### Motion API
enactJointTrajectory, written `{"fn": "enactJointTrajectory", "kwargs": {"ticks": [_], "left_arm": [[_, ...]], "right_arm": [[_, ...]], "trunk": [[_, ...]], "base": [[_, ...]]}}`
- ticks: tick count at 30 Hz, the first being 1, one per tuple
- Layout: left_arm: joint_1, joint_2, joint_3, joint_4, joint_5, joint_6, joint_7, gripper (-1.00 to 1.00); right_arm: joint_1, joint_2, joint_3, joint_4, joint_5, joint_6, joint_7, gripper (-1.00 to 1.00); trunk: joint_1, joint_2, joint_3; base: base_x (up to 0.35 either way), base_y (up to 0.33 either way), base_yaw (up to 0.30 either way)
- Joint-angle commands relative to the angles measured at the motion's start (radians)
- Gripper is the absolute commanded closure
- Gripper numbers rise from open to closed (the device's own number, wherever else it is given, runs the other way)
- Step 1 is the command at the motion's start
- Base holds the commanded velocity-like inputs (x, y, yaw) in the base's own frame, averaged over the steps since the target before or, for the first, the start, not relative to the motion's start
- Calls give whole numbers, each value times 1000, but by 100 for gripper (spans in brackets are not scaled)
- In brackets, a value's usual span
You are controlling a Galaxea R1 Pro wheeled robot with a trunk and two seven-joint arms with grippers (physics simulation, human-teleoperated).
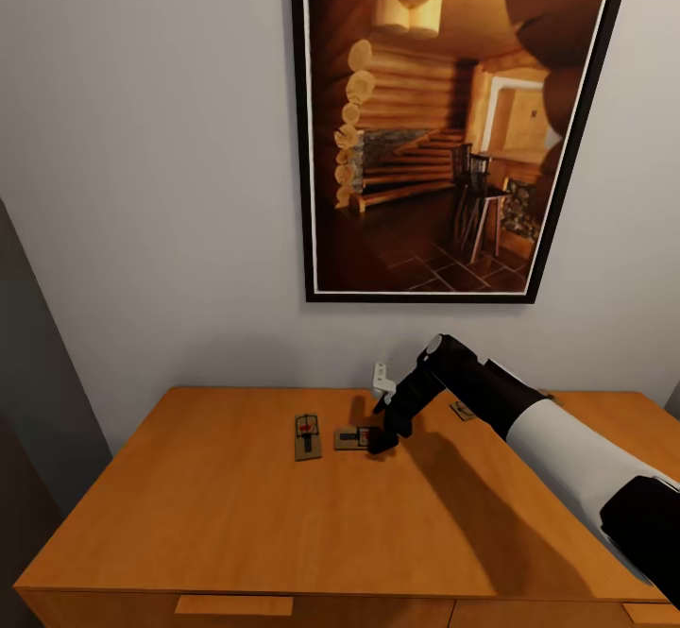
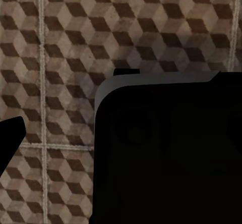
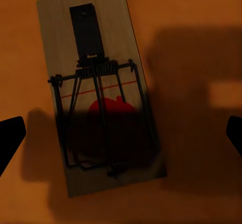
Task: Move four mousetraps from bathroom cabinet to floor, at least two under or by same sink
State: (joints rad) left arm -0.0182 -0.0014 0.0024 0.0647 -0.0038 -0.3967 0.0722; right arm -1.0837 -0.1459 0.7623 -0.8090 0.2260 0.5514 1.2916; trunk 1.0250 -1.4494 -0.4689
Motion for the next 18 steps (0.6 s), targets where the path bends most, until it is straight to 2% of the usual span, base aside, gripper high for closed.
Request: {"fn": "enactJointTrajectory", "kwargs": {"ticks": [1,18], "left_arm": [[-2,0,0,4,-1,-7,3,-100],[-2,0,-1,4,-1,-7,3,-100]], "right_arm": [[-1,0,2,1,3,9,3,-100],[-1,3,5,58,3,-58,-6,-100]], "trunk": [[0,-1,-1],[0,-1,-1]], "base": [[0,0,0],[0,0,0]]}}
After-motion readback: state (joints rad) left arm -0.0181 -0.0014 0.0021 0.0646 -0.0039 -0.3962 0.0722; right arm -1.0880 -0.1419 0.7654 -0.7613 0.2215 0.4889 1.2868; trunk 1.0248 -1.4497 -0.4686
